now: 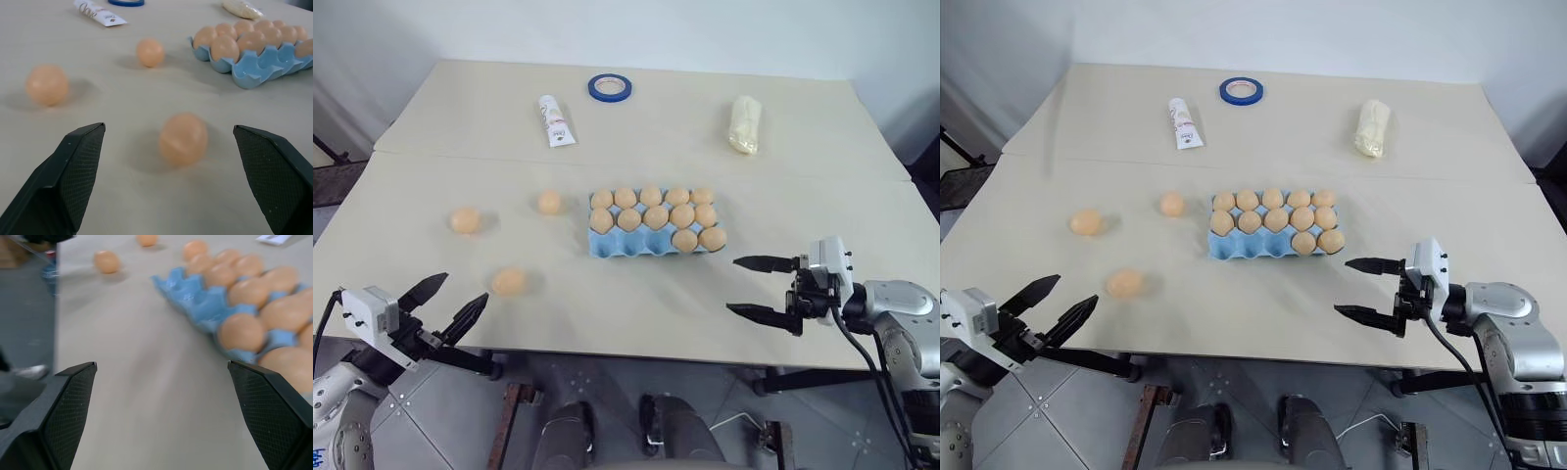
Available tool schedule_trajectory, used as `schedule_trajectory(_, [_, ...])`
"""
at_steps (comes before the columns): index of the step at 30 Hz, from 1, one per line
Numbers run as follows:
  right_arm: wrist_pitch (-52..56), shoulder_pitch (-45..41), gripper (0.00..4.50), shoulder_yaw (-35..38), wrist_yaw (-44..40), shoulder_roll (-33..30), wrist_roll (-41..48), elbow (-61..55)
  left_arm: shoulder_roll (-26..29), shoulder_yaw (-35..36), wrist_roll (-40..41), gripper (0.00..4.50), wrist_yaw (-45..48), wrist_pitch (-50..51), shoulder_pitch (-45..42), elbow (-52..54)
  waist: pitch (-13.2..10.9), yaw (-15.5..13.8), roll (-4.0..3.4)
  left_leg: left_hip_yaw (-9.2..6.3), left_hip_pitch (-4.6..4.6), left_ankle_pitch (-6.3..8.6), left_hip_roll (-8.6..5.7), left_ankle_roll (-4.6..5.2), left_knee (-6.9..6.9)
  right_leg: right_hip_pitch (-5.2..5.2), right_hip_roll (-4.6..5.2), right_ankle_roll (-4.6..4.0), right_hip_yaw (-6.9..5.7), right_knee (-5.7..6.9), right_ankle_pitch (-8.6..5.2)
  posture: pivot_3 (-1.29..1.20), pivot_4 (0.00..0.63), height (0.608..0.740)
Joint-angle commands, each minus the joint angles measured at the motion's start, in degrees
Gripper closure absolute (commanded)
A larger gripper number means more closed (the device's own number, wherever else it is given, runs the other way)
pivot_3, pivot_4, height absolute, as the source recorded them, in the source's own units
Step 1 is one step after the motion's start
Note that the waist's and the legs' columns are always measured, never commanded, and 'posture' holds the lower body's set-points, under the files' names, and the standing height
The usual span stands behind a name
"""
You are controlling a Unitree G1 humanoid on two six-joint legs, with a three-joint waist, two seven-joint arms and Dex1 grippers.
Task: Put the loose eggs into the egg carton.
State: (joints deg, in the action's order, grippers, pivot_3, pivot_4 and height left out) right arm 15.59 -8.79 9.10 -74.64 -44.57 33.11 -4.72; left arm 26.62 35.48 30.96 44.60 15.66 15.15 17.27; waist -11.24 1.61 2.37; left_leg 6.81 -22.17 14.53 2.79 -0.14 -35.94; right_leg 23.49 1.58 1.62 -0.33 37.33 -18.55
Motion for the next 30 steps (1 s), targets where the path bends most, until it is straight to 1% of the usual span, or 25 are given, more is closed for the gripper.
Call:
schedule_trajectory(1, [2.22, 1.17, 0.0, 2.49, -2.96, -2.13, 4.1, -3.42, -0.14, 2.42, 1.82, 0.03, 0.19, -2.75, 2.53, 1.36, 0.0, -0.01, 0.0, -0.01, 0.0, 0.01, 0.01, -0.02, 0.02, 0.0, -0.01, -0.02, -0.01, -0.01, -0.01, 0.0, 0.15, 0.74])
schedule_trajectory(6, [4.13, 0.19, 0.0, 3.36, -2.19, -1.93, 6.57, -5.04, -0.12, 2.97, 2.67, 0.03, -0.65, -4.13, 3.31, -0.12, 0.0, 0.14, 0.0, -0.01, 0.0, 0.06, 0.03, -0.04, 0.02, 0.01, -0.04, -0.06, -0.01, -0.01, -0.04, 0.0, 0.15, 0.74])
schedule_trajectory(9, [2.94, -0.37, 0.0, 3.9, -1.07, -0.13, 7.51, -6.19, -0.62, 2.36, 2.36, 0.03, -1.53, -5.6, 2.81, -1.19, 0.0, 0.13, 0.0, -0.01, 0.0, 0.06, 0.03, -0.04, 0.01, 0.01, -0.04, -0.07, -0.01, -0.03, -0.04, 0.0, 0.15, 0.74])
schedule_trajectory(15, [4.85, -0.39, 0.0, 4.12, 1.46, 1.37, 9.85, -8.26, -1.72, -1.12, 1.58, 0.03, -3.61, -6.43, 1.16, 0.08, 0.0, 0.04, 0.0, -0.01, -0.07, 0.11, 0.03, 0.0, 0.05, 0.0, -0.04, -0.03, -0.02, -0.2, -0.02, 0.0, 0.15, 0.74])
schedule_trajectory(19, [4.89, -0.92, 0.0, 3.76, 2.71, 1.54, 9.75, -8.75, -1.09, -4.45, 0.09, 0.03, -4.68, -7.23, -1.87, 0.55, 0.0, 0.01, 0.0, -0.01, -0.1, 0.12, 0.02, 0.01, 0.11, 0.0, -0.04, 0.01, -0.03, -0.29, 0.0, 0.0, 0.15, 0.74])
schedule_trajectory(21, [4.52, -1.53, 0.0, 3.36, 3.3, 1.75, 9.19, -8.16, -0.75, -6.82, -0.93, 0.03, -5.2, -7.63, -4.87, 0.17, 0.0, -0.02, 0.0, -0.01, -0.1, 0.12, 0.02, 0.01, 0.11, 0.0, -0.04, 0.02, -0.04, -0.3, 0.01, 0.0, 0.15, 0.74])
schedule_trajectory(26, [3.65, -2.25, 0.0, 2.64, 3.97, 2.17, 7.59, -7.03, -0.69, -12.36, -4.59, 0.03, -6.95, -7.63, -11.44, -3.51, 0.0, -0.02, 0.0, 0.0, -0.11, 0.1, 0.01, 0.03, 0.09, -0.02, -0.04, 0.07, -0.05, -0.29, 0.04, 0.0, 0.15, 0.74])
schedule_trajectory(28, [3.33, -2.34, 0.0, 2.76, 4.16, 2.31, 7.24, -6.67, -0.84, -14.51, -6.28, 0.03, -6.93, -8.37, -13.03, -5.6, 0.01, 0.17, -0.02, 0.04, -0.09, -0.01, 0.02, 0.28, 0.11, -0.02, -0.04, 0.09, -0.03, -0.29, 0.05, 0.0, 0.15, 0.74])
schedule_trajectory(30, [3.16, -2.27, 0.0, 3.06, 4.21, 2.42, 7.09, -6.64, -0.29, -16.59, -7.77, 0.03, -7.44, -6.5, -13.68, -7.31, 0.01, 0.21, -0.02, 0.04, -0.1, -0.01, 0.04, 0.27, 0.13, 0.01, -0.09, 0.09, -0.03, -0.28, 0.05, 0.0, 0.15, 0.74])
